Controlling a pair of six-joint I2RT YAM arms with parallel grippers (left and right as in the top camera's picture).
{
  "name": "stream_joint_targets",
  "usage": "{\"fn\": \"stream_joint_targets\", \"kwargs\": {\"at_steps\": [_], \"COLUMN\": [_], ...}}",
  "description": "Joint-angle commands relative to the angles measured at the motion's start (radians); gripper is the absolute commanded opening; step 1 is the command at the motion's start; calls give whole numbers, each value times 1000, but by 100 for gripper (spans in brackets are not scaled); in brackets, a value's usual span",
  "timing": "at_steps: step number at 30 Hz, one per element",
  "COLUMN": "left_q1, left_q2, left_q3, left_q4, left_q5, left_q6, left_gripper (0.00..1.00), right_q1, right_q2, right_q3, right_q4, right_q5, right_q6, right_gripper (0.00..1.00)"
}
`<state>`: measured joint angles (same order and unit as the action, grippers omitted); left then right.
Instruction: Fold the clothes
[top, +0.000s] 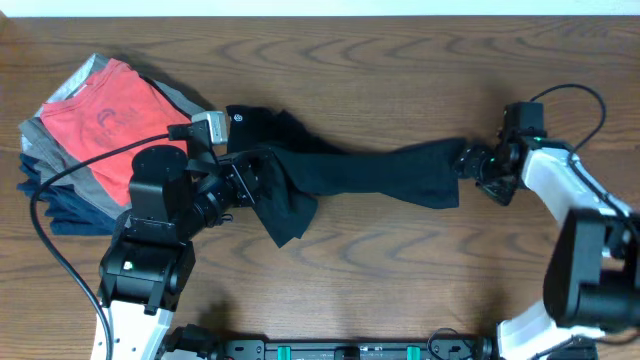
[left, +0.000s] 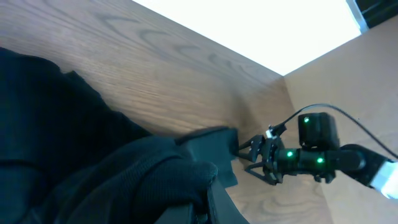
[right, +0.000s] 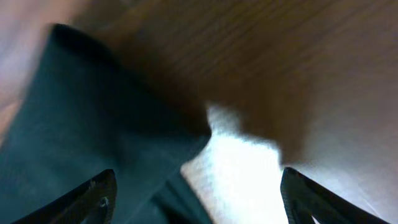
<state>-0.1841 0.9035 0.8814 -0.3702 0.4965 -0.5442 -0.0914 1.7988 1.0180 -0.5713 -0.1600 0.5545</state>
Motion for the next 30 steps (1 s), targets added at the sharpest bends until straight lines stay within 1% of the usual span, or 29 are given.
{"fn": "stream_joint_targets", "kwargs": {"at_steps": [1, 4, 9, 14, 18, 21, 24, 28, 30], "left_q1": [5, 5, 5, 5, 5, 5, 5, 5, 5], "left_q2": [-3, -3, -3, -3, -3, -3, -3, -3, -3], "left_q3": [19, 19, 19, 19, 19, 19, 19, 19, 19], "left_q4": [4, 4, 4, 4, 3, -13, -42, -68, -72], "left_q5": [-39, -43, -45, -45, -45, -45, -60, -87, -89], "left_q6": [20, 20, 20, 20, 20, 21, 21, 21, 21], "left_gripper": [6, 6, 6, 6, 6, 6, 6, 6, 6], "right_q1": [-13, -13, -13, -13, -13, -13, -13, -14, -14], "right_q2": [54, 83, 92, 92, 92, 92, 92, 92, 90], "right_q3": [-12, -12, -12, -12, -12, -12, -12, -12, -12], "right_q4": [20, 40, 36, 6, 22, 30, 38, 61, 72], "right_q5": [-44, -77, -84, -84, -84, -84, -84, -84, -84], "right_q6": [-13, -14, -13, -13, -13, -13, -13, -13, -13], "right_gripper": [80, 77, 61, 53, 41, 37, 24, 8, 5]}}
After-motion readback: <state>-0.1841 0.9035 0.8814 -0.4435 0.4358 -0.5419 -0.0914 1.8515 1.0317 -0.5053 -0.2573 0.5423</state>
